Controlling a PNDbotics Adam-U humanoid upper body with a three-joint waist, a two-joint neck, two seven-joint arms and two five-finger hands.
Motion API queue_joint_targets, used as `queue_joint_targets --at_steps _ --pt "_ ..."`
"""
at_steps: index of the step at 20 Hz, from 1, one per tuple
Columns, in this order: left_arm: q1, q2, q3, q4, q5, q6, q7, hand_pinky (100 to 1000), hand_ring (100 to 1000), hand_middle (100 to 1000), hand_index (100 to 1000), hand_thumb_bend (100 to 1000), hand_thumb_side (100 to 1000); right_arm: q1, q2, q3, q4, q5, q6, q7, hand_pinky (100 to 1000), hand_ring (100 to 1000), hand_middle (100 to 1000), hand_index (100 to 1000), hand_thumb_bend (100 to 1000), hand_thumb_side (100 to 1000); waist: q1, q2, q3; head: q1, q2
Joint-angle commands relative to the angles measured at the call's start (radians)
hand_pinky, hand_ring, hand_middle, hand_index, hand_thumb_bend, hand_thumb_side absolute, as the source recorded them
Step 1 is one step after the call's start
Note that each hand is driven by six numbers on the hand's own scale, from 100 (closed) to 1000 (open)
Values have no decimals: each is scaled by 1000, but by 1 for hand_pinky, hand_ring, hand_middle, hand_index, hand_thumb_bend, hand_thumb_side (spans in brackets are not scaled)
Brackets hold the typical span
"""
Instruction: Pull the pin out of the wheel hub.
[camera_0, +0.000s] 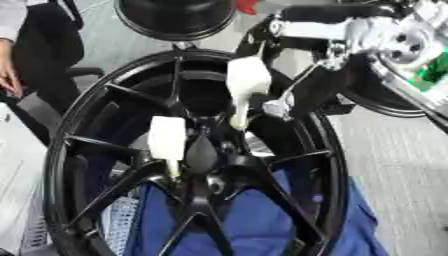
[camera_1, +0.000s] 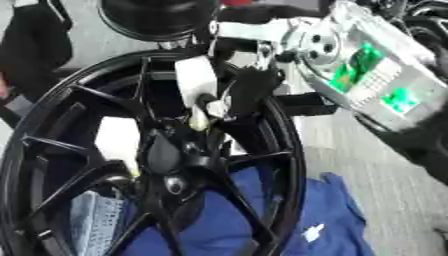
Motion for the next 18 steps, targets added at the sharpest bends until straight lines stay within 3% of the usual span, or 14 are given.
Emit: queue_joint_targets --at_steps 1,6,10,13,16,18 --pt "-7 21 10 -17 10 -1 3 826 607 651 810 299 332 -38 -11 -41 64 -8 1 -33 829 657 238 427 100 100 10 -25 0 -2 1" --pt "-9 26 10 -17 11 -5 -2 826 608 650 810 304 324 -49 -50 -96 127 5 -14 -65 831 652 234 427 100 100 18 -31 3 6 6" --pt "-10 30 10 -17 10 -7 -1 826 608 650 809 308 322 0 -154 -160 109 11 -24 -84 835 653 235 430 100 100 20 -33 -8 18 9" --pt "-12 34 11 -17 7 -8 0 827 608 650 809 311 316 147 -301 -257 39 -22 -16 -140 832 653 247 444 100 100 27 -31 -24 37 21" --pt "-15 33 13 -17 5 -10 2 827 608 650 809 311 316 376 -454 -385 -61 -73 -1 -224 836 664 265 462 100 100 34 -25 -28 44 26" --pt "-11 31 17 -17 3 -11 7 827 607 650 809 311 315 546 -521 -483 -106 -109 17 -299 833 669 283 481 100 100 40 -20 -38 51 28"
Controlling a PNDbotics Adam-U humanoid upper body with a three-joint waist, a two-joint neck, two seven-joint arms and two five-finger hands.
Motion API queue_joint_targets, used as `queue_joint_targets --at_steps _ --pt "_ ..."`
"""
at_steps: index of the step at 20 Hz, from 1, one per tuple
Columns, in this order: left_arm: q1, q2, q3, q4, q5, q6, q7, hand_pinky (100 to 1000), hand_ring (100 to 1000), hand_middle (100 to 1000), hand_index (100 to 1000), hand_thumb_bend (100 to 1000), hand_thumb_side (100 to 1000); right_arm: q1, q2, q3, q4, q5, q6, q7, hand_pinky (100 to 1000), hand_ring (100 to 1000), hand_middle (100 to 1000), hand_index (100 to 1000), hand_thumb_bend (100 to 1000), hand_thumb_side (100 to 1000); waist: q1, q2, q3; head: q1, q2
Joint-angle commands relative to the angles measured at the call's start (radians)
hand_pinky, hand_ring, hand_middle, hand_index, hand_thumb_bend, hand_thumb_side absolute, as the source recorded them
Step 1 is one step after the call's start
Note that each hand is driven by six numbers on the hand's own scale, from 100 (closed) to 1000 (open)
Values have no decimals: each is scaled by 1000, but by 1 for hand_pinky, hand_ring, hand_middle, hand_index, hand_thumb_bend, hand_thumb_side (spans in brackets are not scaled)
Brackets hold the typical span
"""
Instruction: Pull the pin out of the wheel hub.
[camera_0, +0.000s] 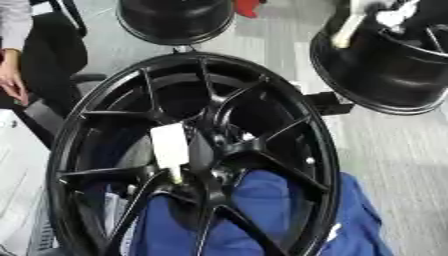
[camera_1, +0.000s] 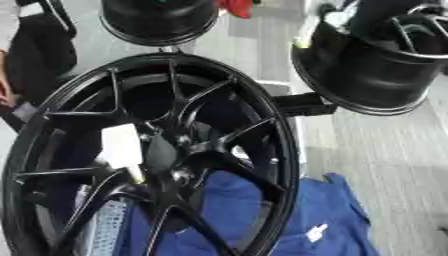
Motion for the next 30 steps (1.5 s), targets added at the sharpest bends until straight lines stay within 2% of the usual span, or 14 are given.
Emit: queue_joint_targets --at_steps 1,4,6,7,8,9,10,11,13,17,22,25,30 --pt "-6 29 16 -17 -6 -5 8 828 607 649 809 311 315 161 -136 -164 -83 -58 20 -114 830 670 291 488 100 100 10 -11 -10 13 3" --pt "-3 28 21 -17 -9 -6 14 828 607 650 809 313 313 360 -133 -282 -118 -81 23 -219 847 700 335 528 100 100 17 -6 -29 30 -2" --pt "-2 28 22 -17 -12 -6 17 828 607 650 809 312 314 469 -104 -344 -125 -28 33 -263 867 733 378 560 116 100 20 -3 -42 44 -1" --pt "-1 26 22 -17 -13 -6 17 828 606 649 809 310 318 511 -85 -367 -118 15 46 -269 875 778 503 653 154 100 22 -1 -47 49 -2" --pt "2 24 21 -17 -14 -4 17 828 606 649 809 310 318 542 -65 -385 -108 52 57 -262 875 781 522 664 153 100 23 1 -49 52 -4" --pt "4 22 22 -17 -14 -3 17 828 605 649 808 309 321 566 -48 -400 -94 86 70 -252 891 815 700 757 193 123 24 2 -49 52 -6" --pt "4 19 23 -17 -14 -1 18 828 605 648 808 309 321 586 -31 -414 -75 125 85 -243 894 821 723 777 208 131 24 3 -46 50 -7" --pt "6 18 24 -17 -14 0 19 829 605 649 808 313 326 601 -15 -427 -57 160 100 -235 881 808 767 823 125 217 25 4 -44 49 -7" --pt "7 19 25 -17 -18 -2 21 829 605 648 807 312 317 617 12 -452 -38 194 121 -234 869 808 789 842 135 252 25 4 -42 46 -4" --pt "6 23 25 -17 -19 -3 23 829 605 648 807 313 316 631 33 -482 -40 208 132 -262 863 804 788 843 134 245 26 6 -45 46 -4" --pt "3 28 21 -17 -22 -3 19 829 605 648 808 314 317 639 47 -506 -51 203 137 -289 856 800 782 836 136 191 20 9 -48 48 0" --pt "5 27 21 -17 -22 0 19 829 604 649 809 314 319 645 56 -517 -52 201 142 -296 854 804 788 834 156 100 17 11 -49 47 0" --pt "5 27 21 -17 -23 0 19 829 605 649 809 315 318 656 71 -528 -50 194 148 -304 853 809 793 830 201 100 15 16 -48 50 0"
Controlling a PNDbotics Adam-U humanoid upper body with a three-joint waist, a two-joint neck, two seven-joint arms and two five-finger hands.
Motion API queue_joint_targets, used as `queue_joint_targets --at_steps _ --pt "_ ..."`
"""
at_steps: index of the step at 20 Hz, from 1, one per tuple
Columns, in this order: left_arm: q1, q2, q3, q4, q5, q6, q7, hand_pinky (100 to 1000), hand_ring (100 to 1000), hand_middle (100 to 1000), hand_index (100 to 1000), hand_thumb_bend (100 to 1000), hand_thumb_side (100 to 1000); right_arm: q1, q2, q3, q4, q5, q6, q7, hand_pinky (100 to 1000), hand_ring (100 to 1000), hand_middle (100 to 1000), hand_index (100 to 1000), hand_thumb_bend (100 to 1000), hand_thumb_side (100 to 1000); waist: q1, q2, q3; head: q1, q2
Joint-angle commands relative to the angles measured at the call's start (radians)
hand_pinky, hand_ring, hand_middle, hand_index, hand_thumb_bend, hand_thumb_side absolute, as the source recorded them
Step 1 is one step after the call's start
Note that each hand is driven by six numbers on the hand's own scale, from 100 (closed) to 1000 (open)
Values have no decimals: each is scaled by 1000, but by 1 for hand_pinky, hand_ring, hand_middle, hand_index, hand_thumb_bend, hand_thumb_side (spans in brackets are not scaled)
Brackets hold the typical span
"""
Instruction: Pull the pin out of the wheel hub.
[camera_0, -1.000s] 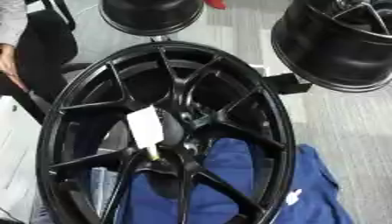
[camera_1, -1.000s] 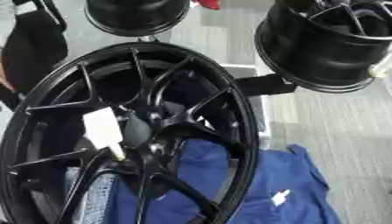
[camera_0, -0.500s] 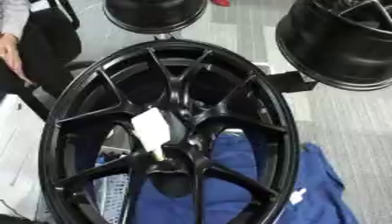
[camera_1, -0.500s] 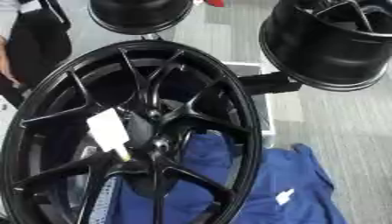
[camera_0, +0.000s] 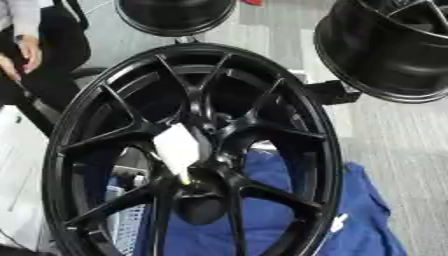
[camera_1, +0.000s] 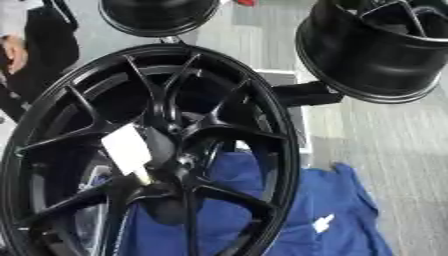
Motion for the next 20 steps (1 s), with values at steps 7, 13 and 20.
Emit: queue_joint_targets --at_steps 7,13,20 --pt "-5 28 9 -17 -6 0 3 830 606 650 810 318 315 3 -18 -33 -13 -4 11 -45 854 814 804 831 326 100 6 -11 3 -7 -3" --pt "-4 27 10 -17 -8 0 4 830 606 649 808 317 313 -1 -10 -40 -38 -12 7 -86 825 777 753 814 160 100 7 -11 15 -7 -10" --pt "-25 32 -2 -17 -1 -5 -7 830 607 648 808 320 306 -22 0 -18 -158 -86 19 -284 775 713 659 795 100 233 7 -11 36 6 -38"
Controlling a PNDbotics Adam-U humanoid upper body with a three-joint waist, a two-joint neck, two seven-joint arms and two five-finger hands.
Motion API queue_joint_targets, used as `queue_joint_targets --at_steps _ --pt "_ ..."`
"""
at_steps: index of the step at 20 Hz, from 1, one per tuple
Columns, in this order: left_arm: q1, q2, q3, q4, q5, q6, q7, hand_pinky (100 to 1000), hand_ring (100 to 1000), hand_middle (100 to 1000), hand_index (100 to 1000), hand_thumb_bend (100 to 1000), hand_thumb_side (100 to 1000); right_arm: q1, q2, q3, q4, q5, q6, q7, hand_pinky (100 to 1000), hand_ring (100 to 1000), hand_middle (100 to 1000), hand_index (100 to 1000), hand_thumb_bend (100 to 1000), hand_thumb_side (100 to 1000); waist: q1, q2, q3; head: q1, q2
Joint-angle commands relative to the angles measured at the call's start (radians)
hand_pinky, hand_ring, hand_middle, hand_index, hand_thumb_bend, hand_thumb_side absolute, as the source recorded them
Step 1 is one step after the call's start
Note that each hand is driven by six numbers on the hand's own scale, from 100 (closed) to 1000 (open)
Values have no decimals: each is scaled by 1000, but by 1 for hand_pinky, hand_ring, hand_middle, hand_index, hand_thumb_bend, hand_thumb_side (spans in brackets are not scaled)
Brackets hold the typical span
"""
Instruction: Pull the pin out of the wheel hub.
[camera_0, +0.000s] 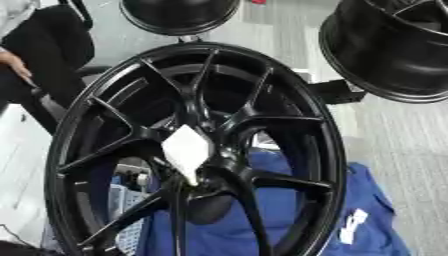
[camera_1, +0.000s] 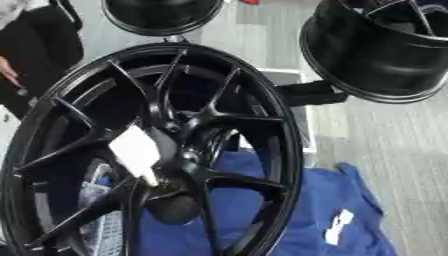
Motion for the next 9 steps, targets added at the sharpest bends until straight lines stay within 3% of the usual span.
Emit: queue_joint_targets --at_steps 1,3,9 --pt "-18 33 -2 -17 3 -5 -8 830 607 648 808 320 306 -14 -19 5 -65 -46 3 -87 774 713 659 794 100 240 0 -16 7 9 -26" --pt "-22 36 -4 -17 5 -6 -11 830 608 648 808 321 303 -27 -20 20 -76 -73 -9 -115 771 713 658 789 100 297 0 -19 11 12 -25" --pt "-32 42 -11 -17 6 -7 -20 829 627 648 806 326 297 -44 -24 42 -79 -108 -50 -131 766 712 653 779 100 223 -1 -30 13 29 -10"
